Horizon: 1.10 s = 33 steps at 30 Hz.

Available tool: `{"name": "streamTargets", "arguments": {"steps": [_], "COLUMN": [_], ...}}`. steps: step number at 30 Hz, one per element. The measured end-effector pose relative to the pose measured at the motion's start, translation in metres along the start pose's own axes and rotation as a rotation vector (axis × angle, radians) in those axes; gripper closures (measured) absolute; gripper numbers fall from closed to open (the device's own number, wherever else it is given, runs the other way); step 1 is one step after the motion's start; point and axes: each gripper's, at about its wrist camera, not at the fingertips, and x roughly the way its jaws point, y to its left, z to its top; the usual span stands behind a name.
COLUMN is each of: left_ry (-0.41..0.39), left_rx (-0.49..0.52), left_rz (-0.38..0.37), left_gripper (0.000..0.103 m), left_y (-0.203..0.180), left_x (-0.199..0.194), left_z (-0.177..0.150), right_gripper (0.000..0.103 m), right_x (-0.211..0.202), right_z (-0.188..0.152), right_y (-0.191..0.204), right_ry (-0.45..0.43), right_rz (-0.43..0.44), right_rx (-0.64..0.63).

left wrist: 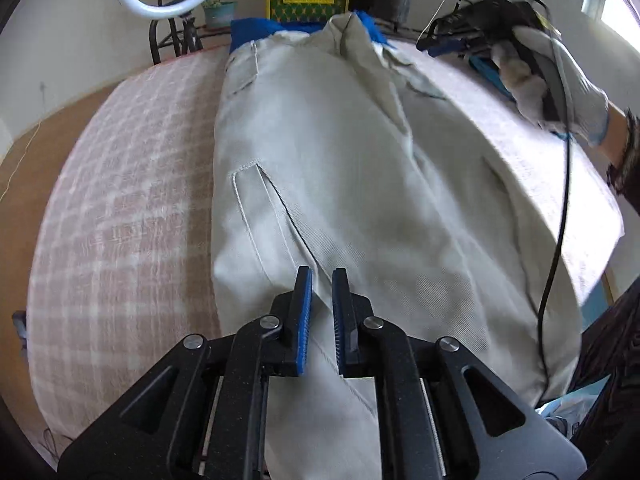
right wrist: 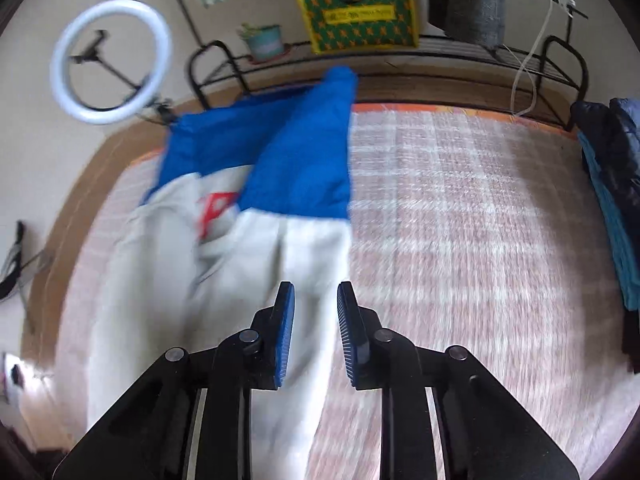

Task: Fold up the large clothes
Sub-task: 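Grasp the jacket hem with the left tool, then lift the hem with the left tool and fold it toward the blue collar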

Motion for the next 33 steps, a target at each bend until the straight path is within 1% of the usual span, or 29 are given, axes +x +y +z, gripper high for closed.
{"name": "streamTargets", "arguments": {"steps": [1, 2, 4, 6, 7, 8, 9, 10, 11, 13, 15, 16, 17, 18, 19, 20, 22, 25, 27, 31, 33], "left_ry": [-0.021, -0.026, 0.008, 0.013, 0.015, 0.021, 0.027, 0.035, 0.056, 0.111, 0.167, 0.189, 0.203, 0.221, 0.236, 0.242, 0.24, 0.206, 0.19, 0.168, 0.163], "left_rx": [0.02, 0.04, 0.08, 0.083, 0.067, 0.039, 0.009, -0.033, -0.085, -0.185, -0.23, -0.24, -0.251, -0.267, -0.285, -0.299, -0.302, -0.251, -0.208, -0.163, -0.139], "left_rz": [-0.009, -0.022, -0.035, -0.029, -0.04, -0.057, -0.075, -0.093, -0.111, -0.138, -0.165, -0.169, -0.171, -0.17, -0.17, -0.176, -0.167, -0.127, -0.093, -0.065, -0.052], "left_gripper": [0.096, 0.096, 0.096, 0.096, 0.095, 0.087, 0.082, 0.072, 0.063, 0.061, 0.06, 0.056, 0.052, 0.049, 0.048, 0.048, 0.048, 0.048, 0.048, 0.048, 0.048], "left_y": [-0.004, -0.008, -0.018, -0.021, -0.018, -0.013, -0.007, 0.002, 0.013, 0.031, 0.037, 0.037, 0.038, 0.039, 0.04, 0.042, 0.039, 0.031, 0.02, 0.008, 0.003], "left_x": [-0.01, -0.016, -0.023, -0.033, -0.04, -0.047, -0.052, -0.055, -0.057, -0.055, -0.051, -0.049, -0.047, -0.044, -0.042, -0.041, -0.043, -0.048, -0.051, -0.054, -0.055], "left_z": [-0.007, -0.013, -0.028, -0.043, -0.049, -0.054, -0.056, -0.059, -0.062, -0.071, -0.081, -0.086, -0.089, -0.092, -0.095, -0.096, -0.097, -0.091, -0.088, -0.087, -0.086], "right_gripper": [0.082, 0.082, 0.082, 0.082, 0.082, 0.078, 0.067, 0.06, 0.049, 0.048, 0.048, 0.048, 0.048, 0.048, 0.048, 0.048, 0.048, 0.048, 0.048, 0.048, 0.048], "right_x": [-0.018, -0.033, -0.059, -0.081, -0.093, -0.104, -0.116, -0.129, -0.138, -0.151, -0.157, -0.158, -0.157, -0.155, -0.15, -0.146, -0.138, -0.124, -0.117, -0.104, -0.098], "right_z": [-0.014, -0.028, -0.062, -0.099, -0.12, -0.14, -0.159, -0.181, -0.2, -0.239, -0.265, -0.279, -0.286, -0.294, -0.302, -0.308, -0.318, -0.323, -0.324, -0.321, -0.321], "right_y": [0.005, 0.011, 0.028, 0.045, 0.053, 0.059, 0.061, 0.063, 0.062, 0.059, 0.056, 0.054, 0.049, 0.045, 0.039, 0.035, 0.032, 0.032, 0.032, 0.037, 0.039], "right_ry": [-0.016, -0.026, -0.03, -0.027, -0.024, -0.018, -0.018, -0.023, -0.024, 0.009, 0.049, 0.065, 0.085, 0.11, 0.14, 0.159, 0.177, 0.199, 0.201, 0.211, 0.226], "right_rz": [0.043, 0.082, 0.154, 0.189, 0.201, 0.209, 0.215, 0.219, 0.225, 0.23, 0.211, 0.194, 0.193, 0.207, 0.218, 0.211, 0.185, 0.153, 0.168, 0.162, 0.176], "right_rx": [-0.018, -0.036, -0.074, -0.109, -0.123, -0.131, -0.141, -0.14, -0.132, -0.109, -0.103, -0.092, -0.076, -0.048, -0.009, 0.016, 0.022, -0.001, 0.0, -0.02, -0.012]}}
